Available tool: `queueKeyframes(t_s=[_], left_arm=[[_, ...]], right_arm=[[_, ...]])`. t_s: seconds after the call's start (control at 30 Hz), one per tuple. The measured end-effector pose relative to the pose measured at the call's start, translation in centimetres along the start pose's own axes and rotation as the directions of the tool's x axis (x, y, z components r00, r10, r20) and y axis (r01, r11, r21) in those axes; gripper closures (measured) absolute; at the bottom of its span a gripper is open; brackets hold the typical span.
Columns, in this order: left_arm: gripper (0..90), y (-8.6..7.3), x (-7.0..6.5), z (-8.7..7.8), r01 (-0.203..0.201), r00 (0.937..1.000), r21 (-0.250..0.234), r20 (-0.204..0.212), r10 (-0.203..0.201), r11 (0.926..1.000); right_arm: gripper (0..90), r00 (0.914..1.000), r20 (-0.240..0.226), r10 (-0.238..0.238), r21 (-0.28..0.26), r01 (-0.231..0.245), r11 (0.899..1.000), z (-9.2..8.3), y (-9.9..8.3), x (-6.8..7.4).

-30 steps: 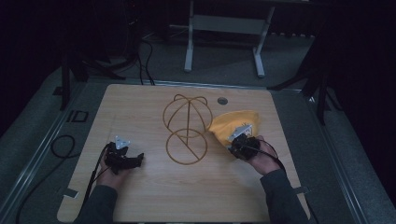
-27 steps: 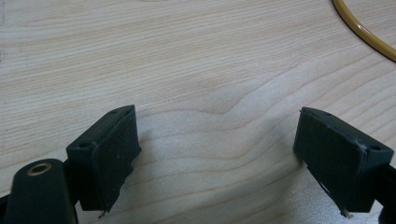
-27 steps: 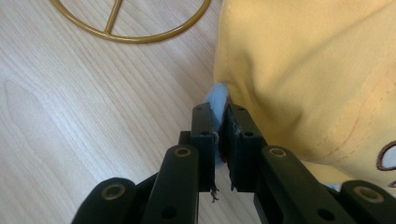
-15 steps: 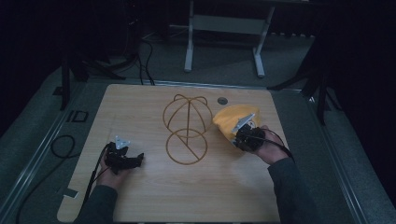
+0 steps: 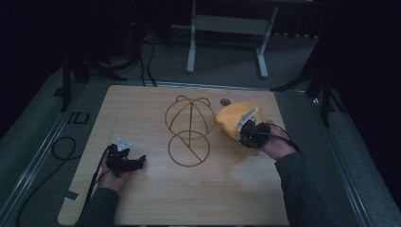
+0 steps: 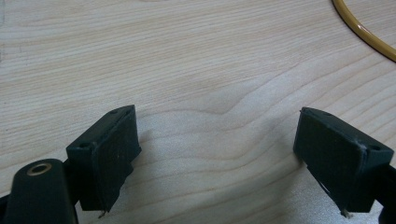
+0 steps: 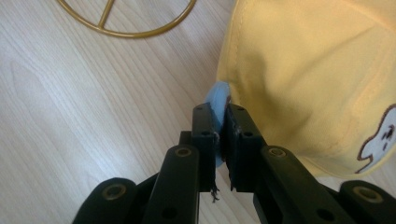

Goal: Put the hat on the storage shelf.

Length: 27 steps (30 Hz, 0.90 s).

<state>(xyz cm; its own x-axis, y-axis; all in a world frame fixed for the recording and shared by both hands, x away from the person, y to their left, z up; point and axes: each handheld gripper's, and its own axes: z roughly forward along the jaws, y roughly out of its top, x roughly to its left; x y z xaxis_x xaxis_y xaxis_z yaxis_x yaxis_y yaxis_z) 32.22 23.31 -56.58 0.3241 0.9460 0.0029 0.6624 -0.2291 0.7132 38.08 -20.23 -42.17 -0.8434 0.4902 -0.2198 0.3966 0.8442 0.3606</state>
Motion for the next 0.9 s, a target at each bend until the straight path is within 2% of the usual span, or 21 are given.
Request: queueKeyframes(t_s=[0.43, 0.9], left_arm=[[14.3, 0.0, 0.0, 0.0, -0.001, 1.0000, 0.000, 0.001, 0.001, 1.0000], [14.3, 0.0, 0.0, 0.0, -0.001, 1.0000, 0.002, 0.001, 0.001, 1.0000]], right_arm=[[83.0, 0.9994, 0.004, -0.035, 0.021, 0.035, 0.999, -1.9, 0.7, -0.5], [83.0, 0.9991, 0.011, -0.041, 0.034, 0.041, 0.999, -3.7, 1.0, -1.3]])
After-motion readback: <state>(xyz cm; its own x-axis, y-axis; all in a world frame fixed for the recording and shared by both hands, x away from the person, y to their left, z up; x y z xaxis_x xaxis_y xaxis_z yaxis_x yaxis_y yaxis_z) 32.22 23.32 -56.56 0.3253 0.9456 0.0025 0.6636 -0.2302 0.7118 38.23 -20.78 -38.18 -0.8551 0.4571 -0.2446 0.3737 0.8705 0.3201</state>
